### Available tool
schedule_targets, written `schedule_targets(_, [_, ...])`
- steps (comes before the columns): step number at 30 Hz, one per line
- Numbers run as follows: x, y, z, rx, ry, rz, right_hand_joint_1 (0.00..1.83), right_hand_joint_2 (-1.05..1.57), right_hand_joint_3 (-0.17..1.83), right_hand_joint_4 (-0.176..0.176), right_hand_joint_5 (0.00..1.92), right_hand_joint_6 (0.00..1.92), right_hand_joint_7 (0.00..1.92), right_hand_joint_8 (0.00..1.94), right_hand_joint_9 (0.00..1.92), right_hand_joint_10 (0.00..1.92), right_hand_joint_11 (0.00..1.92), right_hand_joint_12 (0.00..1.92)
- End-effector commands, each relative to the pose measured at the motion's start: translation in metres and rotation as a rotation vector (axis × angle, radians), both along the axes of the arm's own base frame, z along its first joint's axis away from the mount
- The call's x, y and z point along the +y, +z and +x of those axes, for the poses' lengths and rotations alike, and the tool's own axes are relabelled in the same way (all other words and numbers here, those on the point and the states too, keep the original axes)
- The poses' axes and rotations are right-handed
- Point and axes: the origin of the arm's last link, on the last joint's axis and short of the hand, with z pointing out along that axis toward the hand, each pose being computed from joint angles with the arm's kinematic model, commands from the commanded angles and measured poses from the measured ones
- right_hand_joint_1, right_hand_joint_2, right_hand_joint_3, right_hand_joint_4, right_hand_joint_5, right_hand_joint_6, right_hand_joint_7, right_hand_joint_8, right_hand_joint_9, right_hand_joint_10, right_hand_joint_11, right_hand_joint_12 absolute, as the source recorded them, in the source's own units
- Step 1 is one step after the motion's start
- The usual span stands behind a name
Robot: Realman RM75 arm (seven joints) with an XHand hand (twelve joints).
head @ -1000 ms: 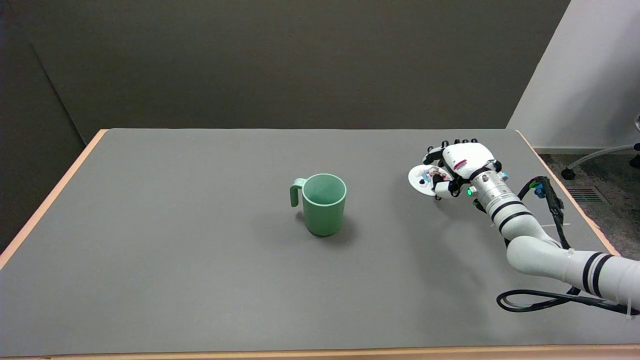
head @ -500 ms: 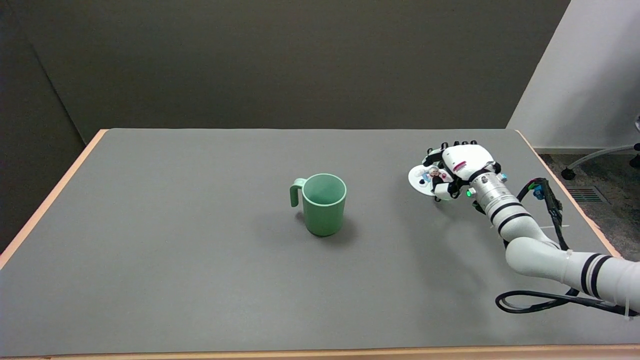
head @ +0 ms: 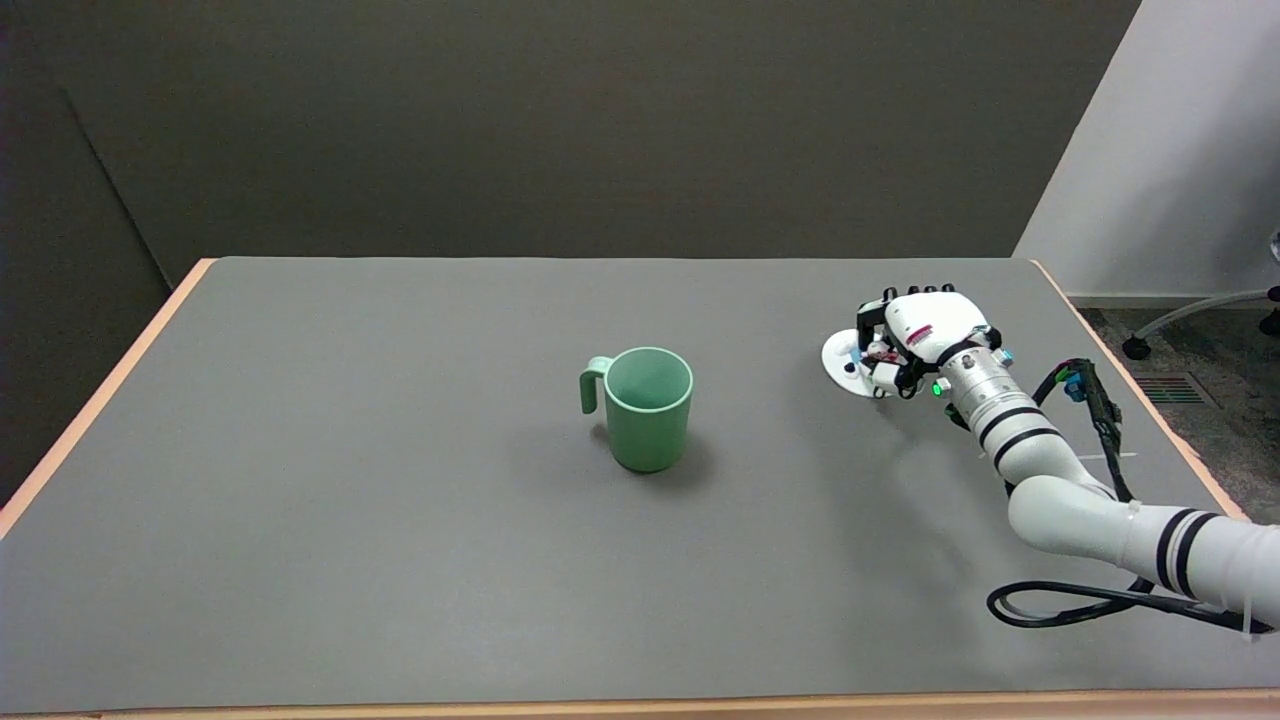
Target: Pick up the white cup lid.
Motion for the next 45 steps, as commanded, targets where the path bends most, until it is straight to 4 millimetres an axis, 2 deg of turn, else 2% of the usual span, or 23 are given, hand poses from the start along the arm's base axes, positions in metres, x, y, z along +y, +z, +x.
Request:
schedule_targets(1, [-0.002, 0.001, -0.001, 0.014, 0.0, -0.005, 0.95, 1.08, 0.22, 0.176, 0.83, 1.23, 1.1, 0.43, 1.11, 0.5, 0.73, 1.27])
schedule_targets(8, [-0.005, -0.005, 0.002, 0.023, 0.008, 0.019, 0.95, 1.08, 0.22, 0.176, 0.83, 1.23, 1.12, 0.47, 1.12, 0.52, 0.71, 1.31])
schedule_targets(13, [-0.013, -0.019, 0.011, 0.065, 0.005, 0.102, 0.95, 1.09, 0.22, 0.176, 0.82, 1.24, 1.12, 0.47, 1.13, 0.52, 0.73, 1.3])
schedule_targets(20, [-0.019, -0.038, 0.025, -0.016, 0.019, 0.161, 0.95, 1.09, 0.22, 0.176, 0.82, 1.24, 1.11, 0.49, 1.13, 0.51, 0.76, 1.28])
schedule_targets(32, [-0.02, -0.072, 0.061, -0.078, 0.047, 0.296, 0.95, 1.08, 0.23, 0.176, 0.81, 1.25, 1.1, 0.49, 1.14, 0.49, 0.83, 1.23])
schedule_targets(45, [-0.02, -0.096, 0.101, -0.097, 0.061, 0.42, 0.94, 1.08, 0.24, 0.176, 0.81, 1.26, 1.1, 0.5, 1.14, 0.49, 0.86, 1.2])
